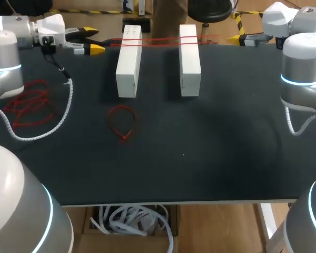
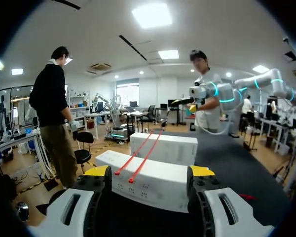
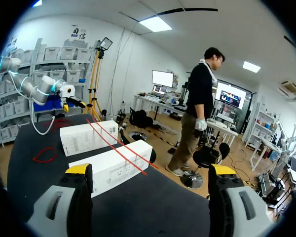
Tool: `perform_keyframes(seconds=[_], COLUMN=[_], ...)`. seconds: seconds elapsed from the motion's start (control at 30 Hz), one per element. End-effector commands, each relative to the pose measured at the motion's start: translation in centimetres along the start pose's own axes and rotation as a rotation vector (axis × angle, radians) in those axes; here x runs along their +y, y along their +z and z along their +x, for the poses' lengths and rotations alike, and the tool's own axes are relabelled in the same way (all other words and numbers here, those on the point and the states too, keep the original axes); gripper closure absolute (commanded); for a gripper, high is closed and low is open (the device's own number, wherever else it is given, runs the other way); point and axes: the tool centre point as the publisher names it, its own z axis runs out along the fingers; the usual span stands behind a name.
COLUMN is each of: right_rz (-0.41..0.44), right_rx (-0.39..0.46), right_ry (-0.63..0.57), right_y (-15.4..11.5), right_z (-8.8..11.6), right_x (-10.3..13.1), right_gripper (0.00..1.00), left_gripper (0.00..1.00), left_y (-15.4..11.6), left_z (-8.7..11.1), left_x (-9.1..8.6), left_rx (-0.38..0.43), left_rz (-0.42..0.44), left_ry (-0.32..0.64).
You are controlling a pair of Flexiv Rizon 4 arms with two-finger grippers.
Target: Grab the tape and strap the tape.
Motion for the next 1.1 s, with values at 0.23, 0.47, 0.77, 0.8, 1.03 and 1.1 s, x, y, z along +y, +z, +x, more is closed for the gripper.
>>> perform_keyframes(seconds=[0.23, 0.47, 0.77, 0.8, 1.03, 1.1], right_rz=[0.000, 0.000, 0.000, 0.000, 0.000, 0.000], right_rx=[0.000, 0.000, 0.000, 0.000, 0.000, 0.000], right_ry=[0.000, 0.000, 0.000, 0.000, 0.000, 0.000], right_y=[0.0, 0.0, 0.0, 0.0, 0.0, 0.0], right_z=[0.0, 0.0, 0.0, 0.0, 0.0, 0.0], right_x=[0.0, 0.0, 0.0, 0.0, 0.0, 0.0], right_gripper=[0.00, 0.00, 0.00, 0.00, 0.00, 0.00], left_gripper=[0.51, 0.55, 0.68, 0.65, 0.77, 0.71], left_y=[0.1, 0.3, 0.8, 0.9, 1.2, 1.3], left_z=[-0.3, -0.7, -0.8, -0.8, -1.3, -1.4], left_x=[0.9, 1.3, 2.4, 2.5, 3.1, 3.1], left_rx=[0.001, 0.019, 0.039, 0.044, 0.064, 0.069], left_rz=[0.016, 0.022, 0.025, 0.024, 0.029, 0.035], left_ry=[-0.005, -0.006, -0.028, -0.028, -0.029, -0.030])
